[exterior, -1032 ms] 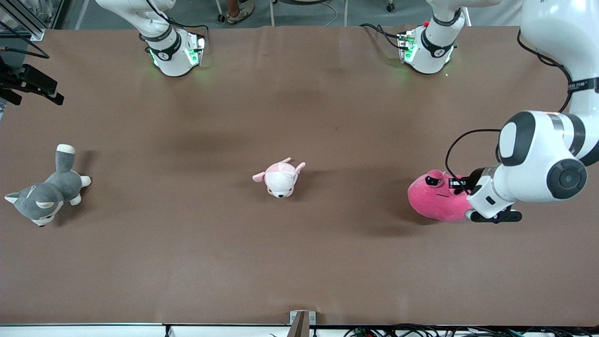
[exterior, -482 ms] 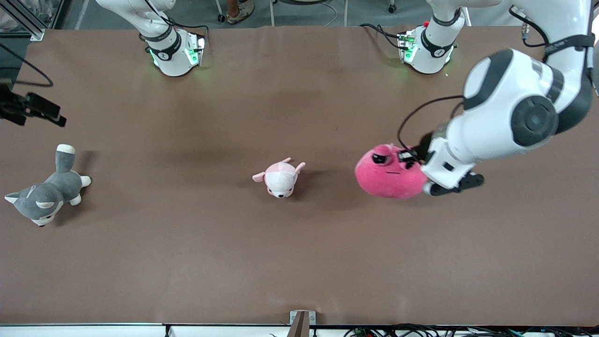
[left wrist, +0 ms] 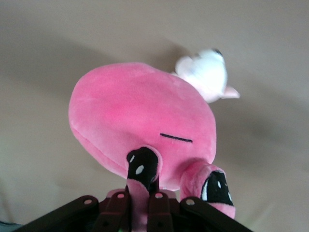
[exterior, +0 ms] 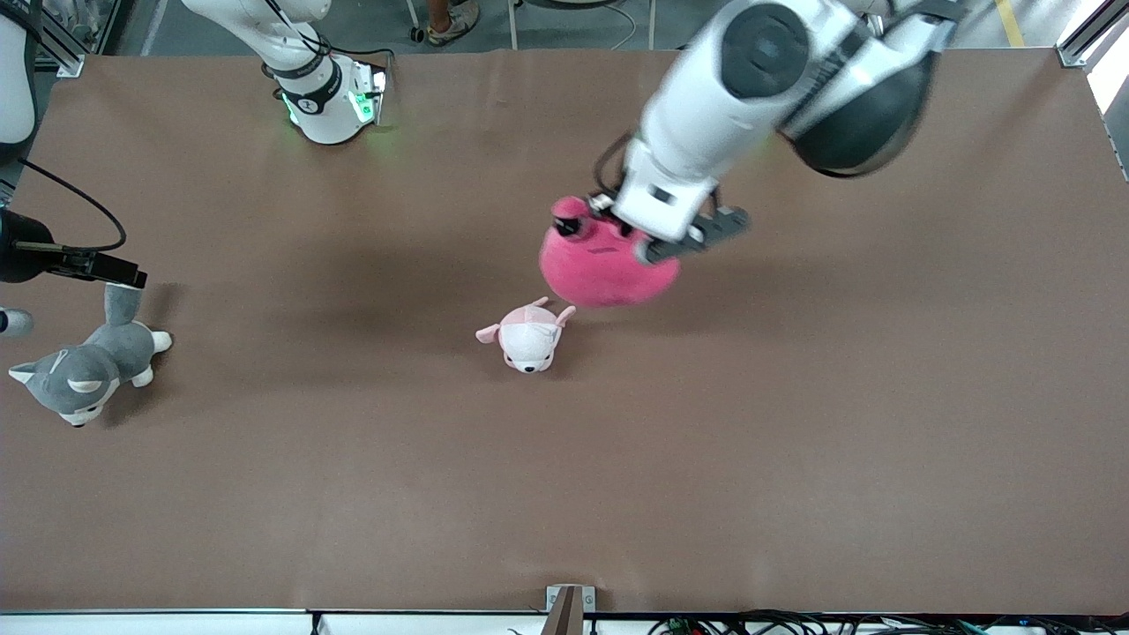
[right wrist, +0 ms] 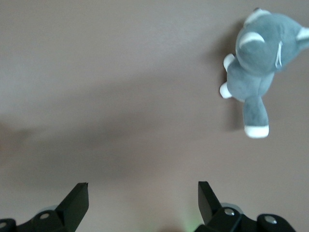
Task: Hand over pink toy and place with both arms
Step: 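Lift the pink toy with the left gripper toward the table middle, then hold the pink toy with the left gripper while the right gripper reaches it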
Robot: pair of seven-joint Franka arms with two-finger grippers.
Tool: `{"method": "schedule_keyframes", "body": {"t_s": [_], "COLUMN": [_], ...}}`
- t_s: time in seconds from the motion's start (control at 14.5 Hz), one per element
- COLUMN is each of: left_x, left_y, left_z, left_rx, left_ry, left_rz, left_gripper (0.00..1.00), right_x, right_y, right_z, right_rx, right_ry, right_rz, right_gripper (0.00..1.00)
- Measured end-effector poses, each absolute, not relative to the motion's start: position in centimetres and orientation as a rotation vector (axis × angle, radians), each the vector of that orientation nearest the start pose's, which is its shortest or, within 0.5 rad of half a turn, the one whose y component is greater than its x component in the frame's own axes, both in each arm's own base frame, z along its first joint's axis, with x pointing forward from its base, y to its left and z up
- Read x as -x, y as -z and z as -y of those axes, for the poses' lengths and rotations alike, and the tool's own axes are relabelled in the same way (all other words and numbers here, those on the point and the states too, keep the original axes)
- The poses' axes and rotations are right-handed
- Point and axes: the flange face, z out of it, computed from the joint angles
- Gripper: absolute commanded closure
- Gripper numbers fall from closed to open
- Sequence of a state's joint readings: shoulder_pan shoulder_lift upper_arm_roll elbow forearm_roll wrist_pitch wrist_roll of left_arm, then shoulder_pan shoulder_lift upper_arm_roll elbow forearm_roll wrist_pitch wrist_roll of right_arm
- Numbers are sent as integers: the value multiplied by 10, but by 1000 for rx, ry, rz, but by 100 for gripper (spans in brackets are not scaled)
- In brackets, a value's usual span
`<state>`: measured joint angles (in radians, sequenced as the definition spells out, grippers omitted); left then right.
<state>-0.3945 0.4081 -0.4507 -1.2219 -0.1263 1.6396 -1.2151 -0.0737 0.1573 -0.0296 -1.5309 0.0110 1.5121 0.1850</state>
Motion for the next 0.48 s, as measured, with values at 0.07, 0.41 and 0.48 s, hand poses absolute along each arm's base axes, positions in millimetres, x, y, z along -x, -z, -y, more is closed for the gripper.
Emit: {"method": "schedule_keyframes", "body": {"t_s": [0.07,0.41,0.48], "left_x": [-461,-425,-425], "left_y": [-568,-554,-550], "left_z": [495,557,562], "left_rx": [3256,3326,3338], "left_ry": [-384,-385,-385], "left_rz": [704,755,762], "left_gripper": [100,100,100], "right_x": [-588,-584,-583], "right_y": [-551,-556,-556], "right_z": [44,-71,-82], "right_rx": [3064,2832,2816], "right_ry": [-279,-346,-354], "right_rz": [-602,-1184,-1221], "right_gripper": [0,0,0]}}
